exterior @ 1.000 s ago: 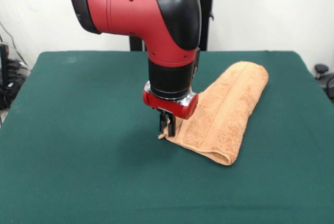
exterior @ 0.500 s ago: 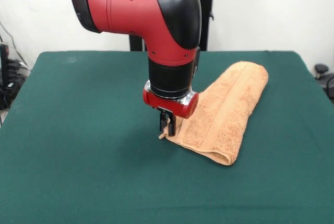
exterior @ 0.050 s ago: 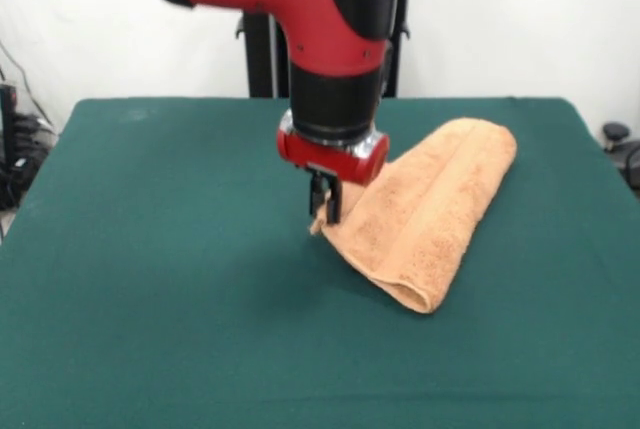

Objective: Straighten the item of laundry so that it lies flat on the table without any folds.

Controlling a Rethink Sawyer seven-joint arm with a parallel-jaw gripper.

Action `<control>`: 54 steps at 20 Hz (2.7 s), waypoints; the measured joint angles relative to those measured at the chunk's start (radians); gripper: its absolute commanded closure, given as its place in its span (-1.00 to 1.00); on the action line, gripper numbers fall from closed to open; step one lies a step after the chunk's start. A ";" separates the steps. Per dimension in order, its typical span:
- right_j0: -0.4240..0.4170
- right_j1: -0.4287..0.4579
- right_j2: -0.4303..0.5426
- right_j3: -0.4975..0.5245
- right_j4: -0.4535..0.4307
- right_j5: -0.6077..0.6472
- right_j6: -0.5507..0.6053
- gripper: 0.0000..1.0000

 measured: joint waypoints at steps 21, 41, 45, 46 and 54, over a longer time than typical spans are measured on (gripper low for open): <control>0.028 -0.239 -0.001 0.045 -0.001 0.272 0.000 1.00; 0.116 -0.407 -0.059 0.052 -0.006 0.483 0.000 1.00; 0.117 -0.400 -0.060 0.052 -0.008 0.483 0.000 1.00; 0.117 -0.398 -0.060 0.051 -0.008 0.483 0.000 1.00; 0.012 -0.372 -0.044 0.091 0.019 0.385 0.000 1.00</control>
